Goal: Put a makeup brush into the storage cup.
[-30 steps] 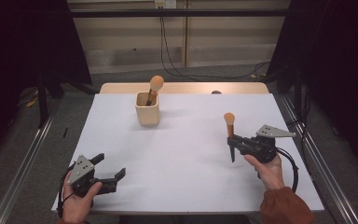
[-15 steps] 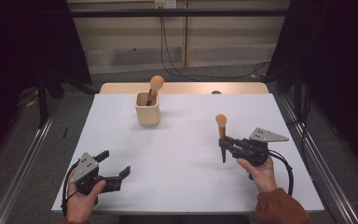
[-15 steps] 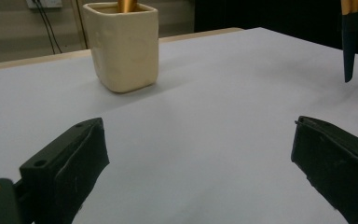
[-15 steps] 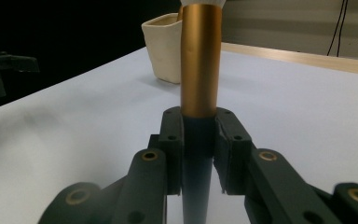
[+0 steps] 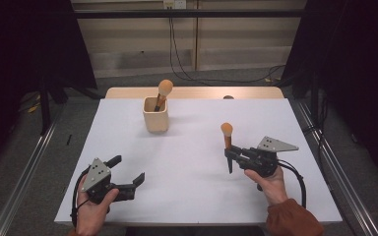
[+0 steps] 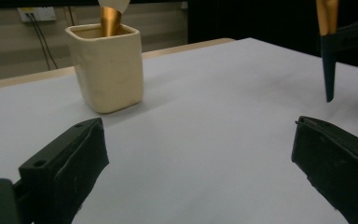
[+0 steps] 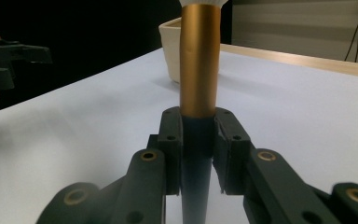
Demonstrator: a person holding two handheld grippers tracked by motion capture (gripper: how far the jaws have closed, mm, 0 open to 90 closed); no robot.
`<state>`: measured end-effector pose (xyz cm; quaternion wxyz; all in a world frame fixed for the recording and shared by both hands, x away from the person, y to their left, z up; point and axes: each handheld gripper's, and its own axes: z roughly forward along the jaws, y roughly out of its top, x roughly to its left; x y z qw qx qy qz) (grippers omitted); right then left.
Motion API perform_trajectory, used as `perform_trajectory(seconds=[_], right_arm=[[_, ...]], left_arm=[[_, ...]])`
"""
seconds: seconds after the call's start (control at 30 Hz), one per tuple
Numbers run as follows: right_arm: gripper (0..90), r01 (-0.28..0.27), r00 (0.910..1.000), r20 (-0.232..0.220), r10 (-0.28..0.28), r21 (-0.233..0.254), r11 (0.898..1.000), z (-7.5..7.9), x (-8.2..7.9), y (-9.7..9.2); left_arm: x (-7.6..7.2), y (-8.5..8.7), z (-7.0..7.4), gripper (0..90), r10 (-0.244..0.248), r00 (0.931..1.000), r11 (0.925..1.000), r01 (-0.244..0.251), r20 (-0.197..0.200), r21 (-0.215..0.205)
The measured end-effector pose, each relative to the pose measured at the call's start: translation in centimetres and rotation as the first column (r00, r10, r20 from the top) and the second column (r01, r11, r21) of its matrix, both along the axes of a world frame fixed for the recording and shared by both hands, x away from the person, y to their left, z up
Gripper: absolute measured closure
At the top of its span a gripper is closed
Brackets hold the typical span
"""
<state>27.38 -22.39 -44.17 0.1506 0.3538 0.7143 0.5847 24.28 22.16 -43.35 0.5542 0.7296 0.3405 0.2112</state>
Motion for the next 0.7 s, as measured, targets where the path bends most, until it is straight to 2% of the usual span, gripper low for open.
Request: perform_trajectory(seconds=[0.27,0.43,0.57,0.7], right_arm=[[75.5,-0.043,0.9990,0.012,0.043,-0.007,0.999,-0.2,-0.1,1.6],[75.5,-0.070,0.9975,0.010,0.070,-0.008,0.998,-0.3,0.0,2.8],[75.5,-0.092,0.9957,0.009,0.092,-0.009,0.996,-0.5,0.0,3.7],[75.5,-0.116,0.9932,0.008,0.116,-0.010,0.993,-0.5,0.1,4.6]], left_arm=[[0.4,-1.4,0.3,2.8,-0.035,0.9994,0.9992,0.035,0.003,0.020],[0.7,-2.4,0.7,2.7,-0.063,0.9980,0.9980,0.063,-0.002,0.012],[0.7,-3.3,1.3,2.4,-0.096,0.9952,0.9954,0.096,0.020,0.010],[0.9,-4.2,1.6,2.4,-0.109,0.9937,0.9941,0.109,0.027,-0.004]])
